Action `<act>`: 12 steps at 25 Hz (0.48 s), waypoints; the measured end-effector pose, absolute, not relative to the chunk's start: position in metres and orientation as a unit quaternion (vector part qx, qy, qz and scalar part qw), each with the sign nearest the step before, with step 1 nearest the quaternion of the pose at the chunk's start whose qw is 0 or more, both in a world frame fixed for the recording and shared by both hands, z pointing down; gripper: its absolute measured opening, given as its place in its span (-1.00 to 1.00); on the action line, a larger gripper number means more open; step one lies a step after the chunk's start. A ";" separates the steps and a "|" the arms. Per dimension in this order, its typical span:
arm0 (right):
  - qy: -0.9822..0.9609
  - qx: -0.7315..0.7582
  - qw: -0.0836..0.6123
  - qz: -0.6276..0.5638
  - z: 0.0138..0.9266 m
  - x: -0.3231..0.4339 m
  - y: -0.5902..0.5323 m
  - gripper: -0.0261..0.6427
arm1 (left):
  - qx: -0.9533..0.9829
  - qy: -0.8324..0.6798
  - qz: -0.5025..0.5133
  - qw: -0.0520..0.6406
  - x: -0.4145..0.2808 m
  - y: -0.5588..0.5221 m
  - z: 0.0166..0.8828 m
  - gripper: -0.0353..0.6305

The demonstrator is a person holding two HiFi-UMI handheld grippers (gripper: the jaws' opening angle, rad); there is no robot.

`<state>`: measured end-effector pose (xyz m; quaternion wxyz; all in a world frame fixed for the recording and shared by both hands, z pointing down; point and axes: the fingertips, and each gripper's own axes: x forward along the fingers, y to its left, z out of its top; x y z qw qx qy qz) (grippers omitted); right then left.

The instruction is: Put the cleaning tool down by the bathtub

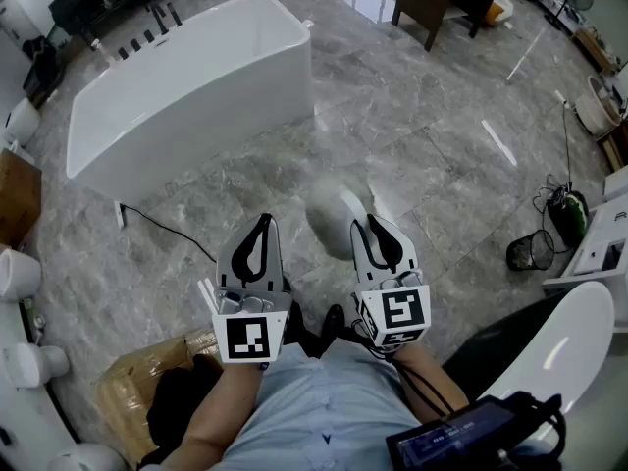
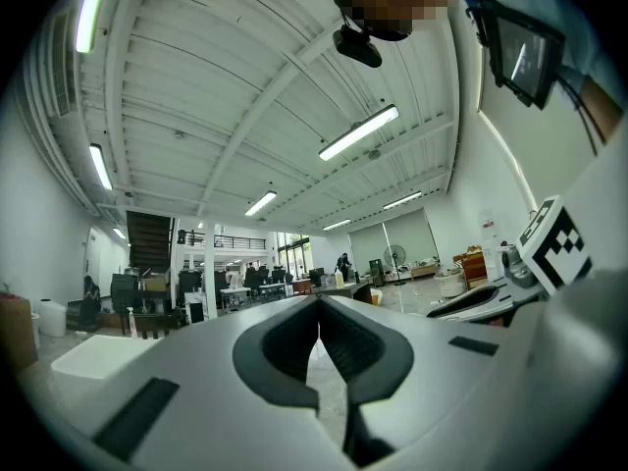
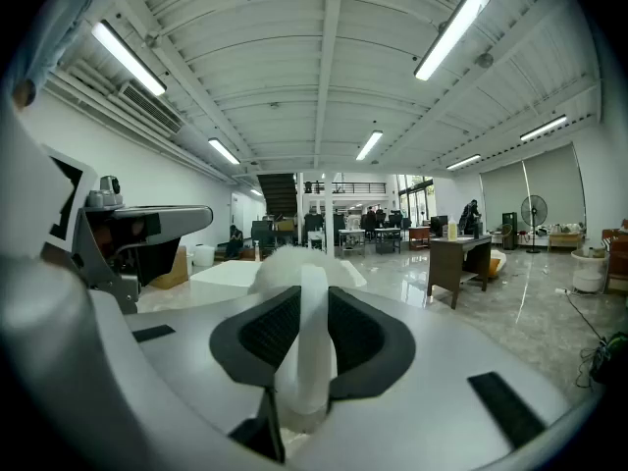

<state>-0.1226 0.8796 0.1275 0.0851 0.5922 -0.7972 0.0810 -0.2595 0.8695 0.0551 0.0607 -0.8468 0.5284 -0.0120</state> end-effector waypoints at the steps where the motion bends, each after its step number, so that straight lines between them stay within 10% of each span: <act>1: -0.797 0.592 0.084 0.080 0.127 -0.123 0.879 -0.63 | -0.847 0.528 -0.011 0.062 -0.259 0.869 0.055 -0.84; 12: -0.802 0.587 0.073 0.084 0.126 -0.120 0.879 -0.63 | -0.844 0.532 -0.009 0.067 -0.258 0.868 0.049 -0.84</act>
